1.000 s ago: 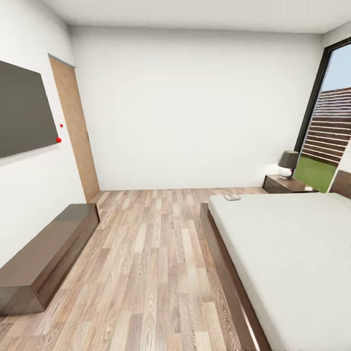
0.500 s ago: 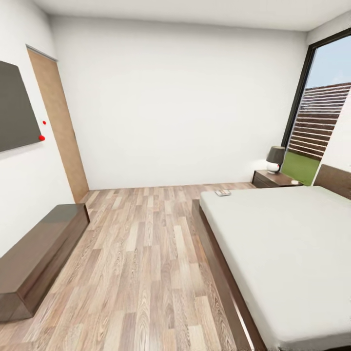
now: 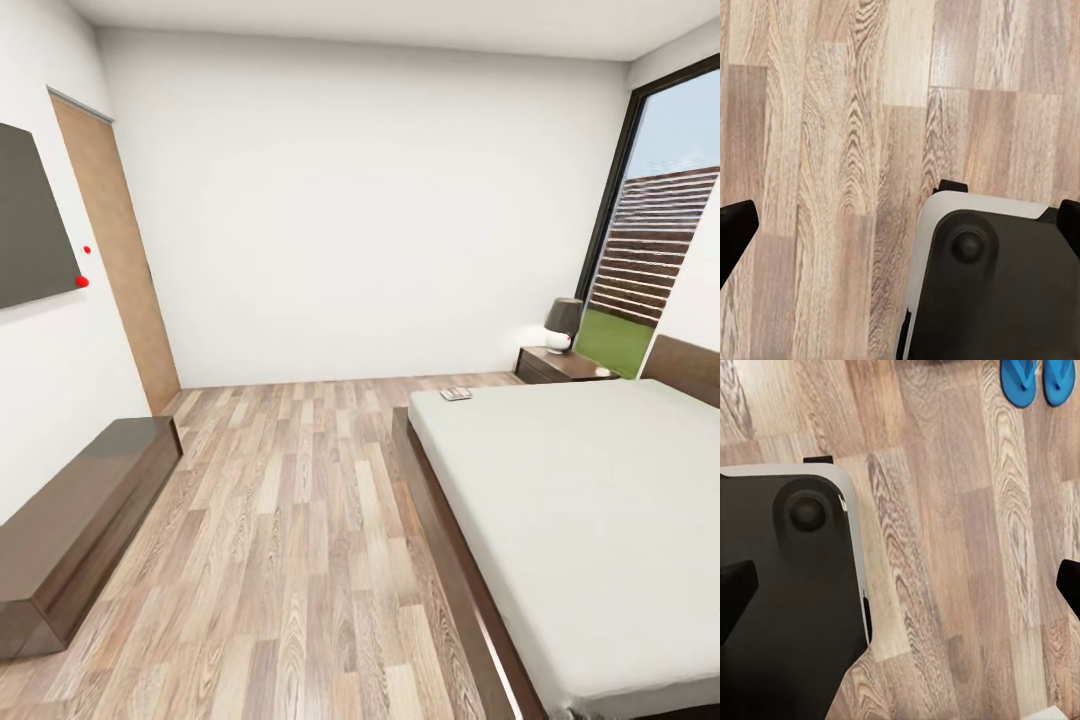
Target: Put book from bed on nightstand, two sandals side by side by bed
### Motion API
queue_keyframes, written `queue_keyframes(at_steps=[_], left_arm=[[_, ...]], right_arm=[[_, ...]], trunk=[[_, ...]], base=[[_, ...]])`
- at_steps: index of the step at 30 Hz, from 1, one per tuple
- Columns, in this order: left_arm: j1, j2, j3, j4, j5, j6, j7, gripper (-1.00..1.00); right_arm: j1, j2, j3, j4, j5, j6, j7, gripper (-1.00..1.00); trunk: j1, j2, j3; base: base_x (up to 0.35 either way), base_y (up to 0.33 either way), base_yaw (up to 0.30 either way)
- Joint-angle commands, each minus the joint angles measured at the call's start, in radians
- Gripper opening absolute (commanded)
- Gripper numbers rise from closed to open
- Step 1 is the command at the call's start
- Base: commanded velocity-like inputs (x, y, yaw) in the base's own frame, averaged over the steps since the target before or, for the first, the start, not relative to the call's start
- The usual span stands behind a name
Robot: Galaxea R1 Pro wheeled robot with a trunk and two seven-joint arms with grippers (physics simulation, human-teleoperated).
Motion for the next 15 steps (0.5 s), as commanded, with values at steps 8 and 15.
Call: queue_keyframes(at_steps=[8, 15], left_arm=[[0.000, 0.000, -0.009, 0.000, 0.008, -0.002, 0.001, 1.00], [-0.001, 0.000, -0.008, 0.000, 0.009, -0.002, 0.002, 1.00]], right_arm=[[-0.001, 0.001, -0.002, 0.001, -0.003, -0.005, 0.000, 1.00], [-0.001, 0.001, -0.003, 0.001, -0.002, -0.005, 0.000, 1.00]], trunk=[[0.000, -0.001, -0.002], [0.000, -0.001, -0.002]], base=[[0.000, 0.000, -0.004], [0.000, 0.000, -0.001]])
